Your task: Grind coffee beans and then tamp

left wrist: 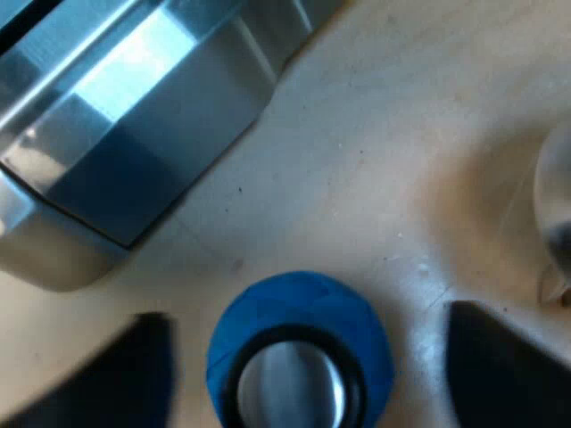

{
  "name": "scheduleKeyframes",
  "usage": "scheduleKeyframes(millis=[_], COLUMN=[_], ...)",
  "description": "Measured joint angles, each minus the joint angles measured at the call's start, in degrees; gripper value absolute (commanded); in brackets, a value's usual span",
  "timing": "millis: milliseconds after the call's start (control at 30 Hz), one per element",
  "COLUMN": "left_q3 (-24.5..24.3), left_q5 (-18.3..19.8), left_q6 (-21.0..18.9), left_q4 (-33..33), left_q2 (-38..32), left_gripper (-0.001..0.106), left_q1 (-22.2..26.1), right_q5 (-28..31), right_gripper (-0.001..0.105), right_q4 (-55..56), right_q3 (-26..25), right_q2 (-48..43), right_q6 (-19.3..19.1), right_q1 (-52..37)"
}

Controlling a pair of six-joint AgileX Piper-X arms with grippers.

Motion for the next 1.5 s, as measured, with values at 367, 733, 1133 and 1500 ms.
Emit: scheduleKeyframes(millis=[367,733,1133,1500], left_q3=[0.4,0.4,-7.6,-14.2], left_q5=[0.0,0.0,0.0,-3.8], left_q6=[0.0,0.0,0.0,-2.1], left_q4=[1.4,7.4,20.3,20.7], left_q2=[-11.5,-31.1,-43.8,-43.8], left_gripper=[0.084,0.084,0.084,0.083], left_q1=[0.0,0.0,0.0,3.0], right_q5=[-0.1,-0.1,-0.1,-4.7], right_gripper=[0.07,0.07,0.07,0.07], right_q4=[0.0,5.6,20.2,23.7], right_q3=[0.0,-5.7,-15.1,-22.4], right_q2=[0.0,0.0,0.1,0.1], right_q6=[2.1,3.2,4.0,3.7], right_q1=[0.0,0.0,-4.5,-22.5])
